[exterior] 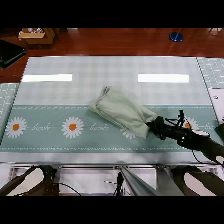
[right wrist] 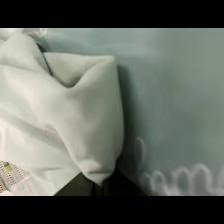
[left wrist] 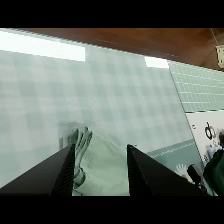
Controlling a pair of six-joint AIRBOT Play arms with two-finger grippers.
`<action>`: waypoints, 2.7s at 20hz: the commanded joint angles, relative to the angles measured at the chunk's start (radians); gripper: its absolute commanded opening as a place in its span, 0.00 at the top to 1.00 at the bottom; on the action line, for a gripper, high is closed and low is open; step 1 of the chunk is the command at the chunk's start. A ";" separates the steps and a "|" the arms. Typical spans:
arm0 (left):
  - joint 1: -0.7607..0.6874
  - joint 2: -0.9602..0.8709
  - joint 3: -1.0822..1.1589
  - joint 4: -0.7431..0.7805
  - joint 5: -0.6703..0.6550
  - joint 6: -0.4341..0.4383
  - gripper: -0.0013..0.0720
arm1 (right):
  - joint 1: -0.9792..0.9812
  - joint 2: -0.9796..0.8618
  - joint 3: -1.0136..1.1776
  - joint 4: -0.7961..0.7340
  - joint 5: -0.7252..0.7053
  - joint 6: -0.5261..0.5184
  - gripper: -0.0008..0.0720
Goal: Fold the shirts.
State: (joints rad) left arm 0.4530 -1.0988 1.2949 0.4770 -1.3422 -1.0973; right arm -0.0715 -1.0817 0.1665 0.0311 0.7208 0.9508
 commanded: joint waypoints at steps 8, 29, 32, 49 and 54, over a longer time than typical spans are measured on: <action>-0.001 0.001 0.000 0.137 -0.002 -0.072 0.44 | -0.573 0.229 0.467 -0.545 0.426 0.364 0.95; 0.000 0.001 0.000 0.137 0.061 -0.010 0.44 | -1.154 0.256 0.845 -2.177 1.029 0.588 0.95; 0.000 0.001 0.000 0.137 0.103 -0.010 0.44 | -1.154 0.257 0.845 -2.181 1.029 0.554 0.73; -0.281 -0.030 0.000 0.284 0.378 -0.024 0.22 | -0.520 0.069 0.846 -1.042 0.408 0.411 0.53; -0.549 -0.158 0.000 0.815 0.274 -0.393 0.00 | -0.134 -0.092 0.846 -1.296 0.378 0.487 0.37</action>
State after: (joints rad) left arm 0.0349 -1.1965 1.2949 1.0115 -1.0245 -1.3201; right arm -0.4004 -1.0977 1.0122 -1.1713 1.1370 1.4078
